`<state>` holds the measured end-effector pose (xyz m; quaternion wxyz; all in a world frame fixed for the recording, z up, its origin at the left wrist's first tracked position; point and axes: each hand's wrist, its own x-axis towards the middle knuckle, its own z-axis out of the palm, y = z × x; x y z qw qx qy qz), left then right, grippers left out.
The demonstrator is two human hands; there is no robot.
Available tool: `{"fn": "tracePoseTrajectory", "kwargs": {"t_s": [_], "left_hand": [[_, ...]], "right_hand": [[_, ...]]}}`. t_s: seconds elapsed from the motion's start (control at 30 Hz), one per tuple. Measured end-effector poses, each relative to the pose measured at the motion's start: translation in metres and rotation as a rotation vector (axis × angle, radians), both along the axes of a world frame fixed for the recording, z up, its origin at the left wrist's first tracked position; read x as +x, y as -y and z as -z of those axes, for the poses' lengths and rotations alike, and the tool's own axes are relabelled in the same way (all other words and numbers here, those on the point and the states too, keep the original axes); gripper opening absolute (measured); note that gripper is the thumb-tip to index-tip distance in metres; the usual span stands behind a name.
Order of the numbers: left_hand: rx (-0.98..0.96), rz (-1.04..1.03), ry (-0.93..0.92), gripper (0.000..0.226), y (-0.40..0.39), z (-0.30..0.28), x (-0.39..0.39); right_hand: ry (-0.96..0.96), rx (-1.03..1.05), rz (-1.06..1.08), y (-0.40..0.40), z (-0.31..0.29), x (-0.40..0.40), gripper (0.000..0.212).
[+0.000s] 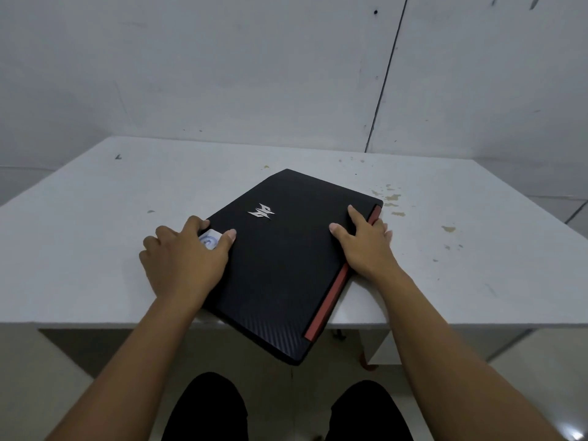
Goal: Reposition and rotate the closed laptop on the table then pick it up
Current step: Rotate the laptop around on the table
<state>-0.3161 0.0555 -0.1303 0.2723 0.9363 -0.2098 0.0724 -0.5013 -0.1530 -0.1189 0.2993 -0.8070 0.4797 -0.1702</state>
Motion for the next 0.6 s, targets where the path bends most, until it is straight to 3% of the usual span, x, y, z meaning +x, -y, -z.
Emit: {"fn": "tracePoseTrajectory", "kwargs": {"t_s": [0.23, 0.4, 0.5, 0.6], "left_hand": [[0.040, 0.166, -0.156, 0.082, 0.010, -0.013, 0.032], [0.032, 0.314, -0.226, 0.071, 0.037, -0.029, 0.055], [0.073, 0.301, -0.184, 0.075, 0.047, -0.026, 0.053], [0.106, 0.242, -0.105, 0.072, 0.045, -0.016, 0.050]], "right_hand": [[0.106, 0.011, 0.021, -0.067, 0.004, -0.017, 0.077], [0.163, 0.116, 0.039, -0.111, 0.007, -0.016, 0.077], [0.157, 0.149, 0.085, -0.111, -0.001, -0.001, 0.074], [0.071, 0.037, 0.097, -0.115, 0.001, 0.009, 0.071]]}}
